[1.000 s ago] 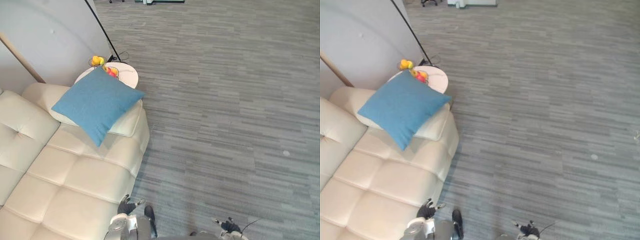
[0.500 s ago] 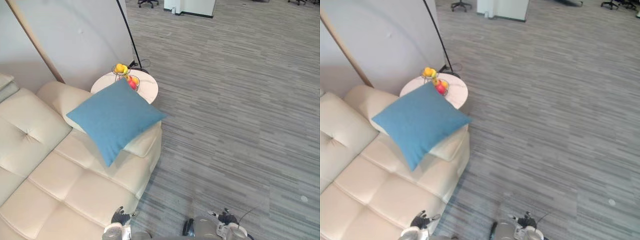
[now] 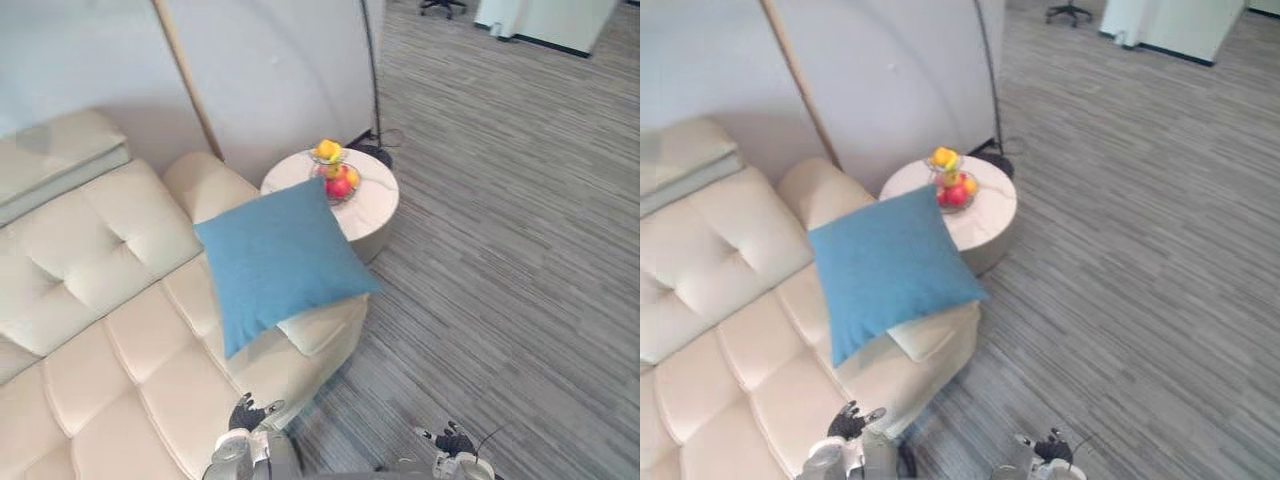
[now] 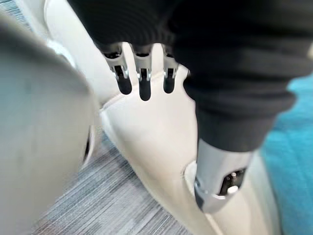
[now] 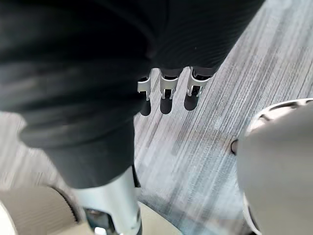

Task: Pick up cushions and gather them together orderly.

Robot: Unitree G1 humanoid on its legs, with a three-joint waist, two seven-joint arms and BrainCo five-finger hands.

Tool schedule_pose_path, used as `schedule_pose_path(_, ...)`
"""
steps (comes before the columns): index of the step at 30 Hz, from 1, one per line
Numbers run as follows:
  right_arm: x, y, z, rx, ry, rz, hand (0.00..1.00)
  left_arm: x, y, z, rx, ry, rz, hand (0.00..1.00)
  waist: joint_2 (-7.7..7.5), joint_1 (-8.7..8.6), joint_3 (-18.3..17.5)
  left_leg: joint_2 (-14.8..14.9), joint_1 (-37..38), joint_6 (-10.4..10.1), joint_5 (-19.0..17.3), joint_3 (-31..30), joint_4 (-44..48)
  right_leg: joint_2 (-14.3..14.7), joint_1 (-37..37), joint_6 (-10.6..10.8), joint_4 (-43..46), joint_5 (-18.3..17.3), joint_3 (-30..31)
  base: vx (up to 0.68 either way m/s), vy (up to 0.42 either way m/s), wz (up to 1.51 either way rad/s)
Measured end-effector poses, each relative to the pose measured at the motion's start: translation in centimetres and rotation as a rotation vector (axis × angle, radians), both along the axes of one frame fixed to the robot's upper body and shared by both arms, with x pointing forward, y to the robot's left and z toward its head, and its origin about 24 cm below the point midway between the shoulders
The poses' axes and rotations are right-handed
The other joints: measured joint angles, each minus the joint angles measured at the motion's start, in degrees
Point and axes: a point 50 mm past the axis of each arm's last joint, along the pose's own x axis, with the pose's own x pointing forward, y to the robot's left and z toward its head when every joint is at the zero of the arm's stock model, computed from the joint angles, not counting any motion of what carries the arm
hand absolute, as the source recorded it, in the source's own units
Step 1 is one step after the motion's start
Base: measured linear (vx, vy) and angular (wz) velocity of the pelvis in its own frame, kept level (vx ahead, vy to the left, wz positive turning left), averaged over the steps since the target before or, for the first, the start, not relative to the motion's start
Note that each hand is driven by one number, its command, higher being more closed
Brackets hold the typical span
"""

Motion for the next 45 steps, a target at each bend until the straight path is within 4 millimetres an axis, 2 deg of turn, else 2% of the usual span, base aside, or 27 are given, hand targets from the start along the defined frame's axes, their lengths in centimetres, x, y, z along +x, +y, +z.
schedule_pose_path(1, 0.1, 0.1, 0.0, 0.002, -0.001, 0.001, 0.00, 0.0, 0.4, 0.0, 0.013, 0.003, -0.006, 0.00, -0.30, 0.04, 0.1, -0.8, 0.5, 0.2, 0.3, -0.5, -1.4, -0.3, 0.1, 0.3, 0.4, 0.3, 0.3, 0.22, 0.098, 0.44)
schedule_pose_path(3, -0.1, 0.0, -0.1, 0.003, 0.016, 0.004, 0.00, -0.5, 0.7, -0.2, 0.020, 0.028, -0.007, 0.00, -0.45, -0.10, 0.1, -2.7, 3.7, 0.3, 0.3, -1.4, -4.3, -2.3, -0.3, 0.7, 6.5, 0.6, 1.3, 0.18, 0.093, 0.30)
schedule_pose_path(5, -0.1, 0.2, -0.2, 0.008, 0.016, 0.005, 0.00, -1.1, 1.0, -0.5, 0.028, 0.051, -0.006, 0.00, -0.49, -0.33, 0.1, -4.3, 7.5, 0.5, 0.2, -3.2, -6.9, -5.1, -2.9, 2.9, 17.9, 2.3, 2.5, 0.14, 0.092, 0.36)
schedule_pose_path(6, -0.1, 0.2, -0.2, 0.009, 0.014, 0.005, 0.00, -1.2, 1.0, -0.6, 0.028, 0.056, -0.010, 0.00, -0.79, -0.63, 0.1, -4.9, 8.7, 0.9, 0.0, -4.7, -7.5, -6.3, -5.0, 2.7, 24.2, 4.3, 3.5, 0.12, 0.058, 0.66)
schedule_pose_path(7, 0.0, 0.2, -0.1, 0.008, 0.012, 0.006, 0.00, -1.4, 1.1, -0.6, 0.030, 0.063, -0.011, 0.00, -0.32, -1.08, 0.3, -4.8, 9.2, 1.3, -0.3, -5.7, -7.6, -6.7, -6.9, 2.5, 28.3, 3.9, 5.0, 0.18, 0.020, 0.87)
schedule_pose_path(8, 0.1, 0.3, -0.1, 0.009, 0.008, 0.011, 0.00, -1.6, 1.2, -0.7, 0.033, 0.068, -0.007, 0.00, -0.51, -1.50, 0.2, -4.8, 9.5, 1.5, -0.5, -7.9, -7.9, -5.9, -8.0, 2.7, 29.3, 0.9, 7.0, 0.14, -0.007, 1.07)
schedule_pose_path(9, 0.2, 0.4, -0.1, 0.009, 0.004, 0.018, 0.00, -1.6, 1.3, -0.7, 0.034, 0.068, -0.005, 0.00, -0.55, -1.39, 0.1, -4.8, 10.0, 1.5, -0.4, -10.1, -8.7, -4.6, -9.5, 2.7, 28.2, -1.7, 9.2, 0.17, -0.029, 1.00)
schedule_pose_path(12, 0.3, 0.4, 0.0, 0.011, -0.004, 0.018, 0.00, -2.0, 1.5, -0.8, 0.036, 0.076, 0.011, 0.00, -0.37, -1.43, 0.0, -4.7, 11.4, 0.7, 0.0, -14.2, -9.8, -1.5, -10.9, 3.1, 19.3, -2.7, 16.7, 0.14, -0.088, 0.85)
schedule_pose_path(13, 0.3, 0.5, 0.0, 0.012, -0.005, 0.018, 0.00, -2.2, 1.6, -0.8, 0.033, 0.077, 0.030, 0.00, -0.46, -1.48, -0.2, -4.8, 11.5, -0.3, 0.2, -16.4, -10.3, 0.3, -10.8, 2.9, 11.8, -1.5, 21.9, 0.13, -0.179, 0.85)
schedule_pose_path(14, 0.2, 0.5, 0.0, 0.014, -0.003, 0.018, 0.00, -2.2, 1.7, -0.8, 0.032, 0.076, 0.039, 0.00, -0.65, -1.46, -0.4, -4.9, 11.1, -0.6, 0.2, -17.1, -10.3, 0.6, -10.7, 2.5, 9.1, 0.1, 23.0, 0.13, -0.228, 0.81)
schedule_pose_path(15, -0.1, 1.0, -0.2, 0.026, 0.007, 0.019, 0.00, -2.4, 2.3, -0.7, 0.043, 0.076, 0.058, 0.00, -2.25, -1.28, -1.2, -5.9, 11.3, -1.5, 0.1, -18.1, -10.5, 0.1, -10.8, 1.5, 4.2, 6.7, 24.1, 0.10, -0.187, 0.52)
schedule_pose_path(16, -0.3, 1.1, -0.3, 0.031, 0.018, 0.018, 0.00, -2.6, 2.5, -0.8, 0.045, 0.083, 0.068, 0.00, -3.08, -1.21, -1.5, -6.2, 11.3, -2.2, 0.2, -18.9, -10.8, -0.4, -10.0, 2.3, 3.7, 4.9, 23.5, 0.15, -0.263, 0.46)
schedule_pose_path(18, -0.5, 0.6, -0.4, 0.021, 0.029, 0.015, 0.00, -3.4, 2.0, -1.2, 0.021, 0.109, 0.099, 0.00, -0.81, -0.59, -2.7, -4.4, 12.5, -3.8, 1.2, -19.8, -13.2, 1.0, -8.4, 1.7, 0.4, 4.6, 21.9, 0.17, -0.247, 0.24)
schedule_pose_path(19, -0.7, -0.1, -0.3, 0.002, 0.034, 0.010, 0.00, -3.9, 1.5, -1.4, 0.006, 0.121, 0.109, 0.00, 0.99, -0.66, -2.8, -3.3, 13.6, -4.8, 1.9, -21.0, -15.1, 2.4, -6.7, 1.2, -1.3, 4.8, 20.3, 0.13, -0.171, 0.23)
schedule_pose_path(21, -1.0, -0.8, -0.3, -0.015, 0.042, 0.007, 0.00, -4.3, 1.3, -1.5, 0.000, 0.129, 0.112, 0.00, 1.60, -0.66, -3.2, -2.5, 13.9, -5.3, 2.2, -22.2, -15.7, 3.1, -5.5, 1.0, -2.4, 4.9, 19.0, 0.09, -0.151, 0.34)
schedule_pose_path(23, -1.0, -1.0, -0.2, -0.022, 0.043, 0.006, 0.00, -4.4, 1.4, -1.5, 0.002, 0.132, 0.113, 0.00, 1.36, -0.63, -3.3, -1.7, 14.4, -5.9, 2.6, -23.6, -16.6, 3.9, -4.3, 0.8, -3.4, 5.0, 17.7, 0.06, -0.119, 0.37)
schedule_pose_path(24, -0.9, -1.1, -0.1, -0.027, 0.034, 0.003, 0.00, -4.4, 1.9, -1.4, 0.014, 0.131, 0.115, 0.00, 0.54, -0.58, -3.4, -1.6, 14.3, -6.0, 2.7, -24.5, -16.6, 4.1, -3.8, 0.5, -3.8, 5.0, 17.1, 0.02, -0.062, 0.23)
schedule_pose_path(27, 0.0, -1.5, 0.5, -0.045, -0.020, -0.003, 0.00, -4.2, 2.5, -1.3, 0.016, 0.117, 0.137, 0.00, -0.35, -0.58, -3.7, -2.0, 14.0, -5.8, 2.8, -24.8, -16.6, 4.1, -3.6, 0.2, -4.5, 5.2, 17.1, 0.01, -0.013, 0.09)
schedule_pose_path(30, 1.5, -2.8, 2.1, -0.089, -0.141, -0.035, 0.00, -3.9, 3.6, -0.7, 0.040, 0.077, 0.150, 0.00, -1.76, -0.89, -4.1, -2.8, 13.2, -5.3, 3.1, -25.2, -16.8, 3.4, -3.8, 0.4, -5.4, 5.6, 17.1, -0.01, 0.035, 0.09)
schedule_pose_path(34, 3.8, -5.7, 5.4, -0.202, -0.313, -0.056, 0.00, -2.3, 6.3, 1.1, 0.081, -0.045, 0.247, 0.00, -1.86, -1.27, -4.3, -4.0, 13.2, -4.7, 3.5, -25.7, -17.4, 2.3, -3.7, 1.0, -6.1, 6.0, 17.2, 0.00, 0.051, 0.01)
schedule_pose_path(36, 4.7, -7.1, 7.0, -0.257, -0.389, -0.083, 0.00, -1.6, 8.3, 2.4, 0.113, -0.118, 0.306, 0.00, -2.05, -1.40, -4.5, -4.4, 13.1, -4.7, 3.5, -25.7, -17.4, 2.0, -3.6, 1.1, -6.6, 6.2, 17.1, 0.01, 0.020, 0.02)
schedule_pose_path(39, 5.3, -8.6, 8.5, -0.317, -0.438, -0.083, 0.00, -1.0, 10.3, 3.8, 0.136, -0.191, 0.368, 0.00, -1.67, -1.56, -4.4, -4.8, 13.1, -4.6, 3.6, -26.4, -17.4, 1.7, -2.8, 1.3, -7.4, 6.4, 16.6, 0.01, 0.019, 0.10)
schedule_pose_path(45, 7.3, -10.8, 11.0, -0.380, -0.525, -0.078, 0.00, 0.8, 12.3, 6.6, 0.177, -0.334, 0.406, 0.00, -0.41, -1.91, -4.5, -4.8, 12.2, -4.4, 3.7, -27.2, -17.6, 1.6, -3.1, 1.2, -7.8, 6.5, 15.5, 0.01, 0.000, 0.10)
